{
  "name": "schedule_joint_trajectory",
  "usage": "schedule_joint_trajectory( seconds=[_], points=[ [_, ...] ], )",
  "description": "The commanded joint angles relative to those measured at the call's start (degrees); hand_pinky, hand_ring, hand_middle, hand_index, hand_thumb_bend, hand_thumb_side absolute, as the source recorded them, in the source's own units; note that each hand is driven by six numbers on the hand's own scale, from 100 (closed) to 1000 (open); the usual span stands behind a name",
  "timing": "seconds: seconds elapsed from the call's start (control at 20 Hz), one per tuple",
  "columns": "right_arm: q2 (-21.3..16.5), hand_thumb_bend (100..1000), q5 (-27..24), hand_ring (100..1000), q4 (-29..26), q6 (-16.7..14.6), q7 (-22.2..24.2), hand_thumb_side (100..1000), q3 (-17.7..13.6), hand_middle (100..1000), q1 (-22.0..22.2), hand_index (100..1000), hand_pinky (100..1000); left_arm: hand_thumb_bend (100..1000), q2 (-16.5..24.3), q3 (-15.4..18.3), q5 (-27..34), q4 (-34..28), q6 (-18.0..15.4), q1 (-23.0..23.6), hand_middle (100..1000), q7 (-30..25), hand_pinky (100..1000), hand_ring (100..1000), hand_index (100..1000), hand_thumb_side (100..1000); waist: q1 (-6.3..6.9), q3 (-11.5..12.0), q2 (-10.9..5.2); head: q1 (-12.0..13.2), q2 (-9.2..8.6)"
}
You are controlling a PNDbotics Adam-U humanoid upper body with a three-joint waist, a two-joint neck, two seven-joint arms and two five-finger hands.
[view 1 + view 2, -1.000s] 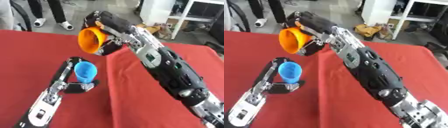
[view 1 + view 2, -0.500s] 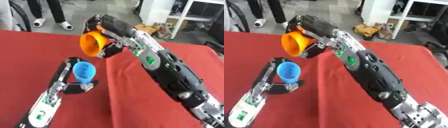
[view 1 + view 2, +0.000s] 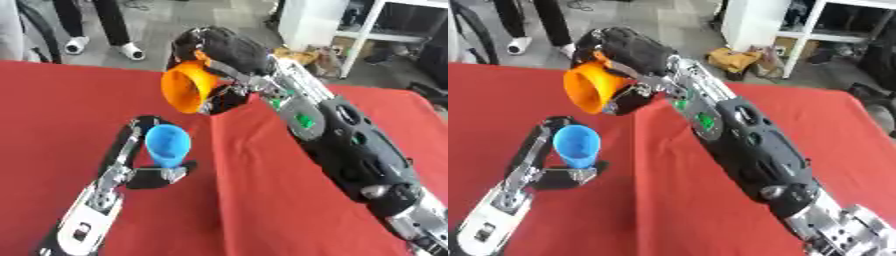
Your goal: Pour the contents of one cup into another cup.
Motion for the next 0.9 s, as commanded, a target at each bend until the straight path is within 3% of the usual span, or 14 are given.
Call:
schedule_joint_trajectory(
  seconds=[0.05,0.9],
  points=[
    [-1.4,278,0.9,458,-1.0,-0.3,-0.3,100,-0.3,402,-1.0,494,549,589,-0.2,0.5,0.1,-0.5,0.0,-0.8,464,0.1,414,432,609,100,0.39,-0.1,-0.81,-0.2,0.42],
    [-1.2,279,3.3,467,0.0,-1.7,0.1,100,0.4,410,-1.5,498,552,586,-0.4,0.6,0.9,0.2,0.1,-0.6,460,-0.5,413,432,611,100,0.12,0.1,-0.88,0.1,0.38]
  ],
)
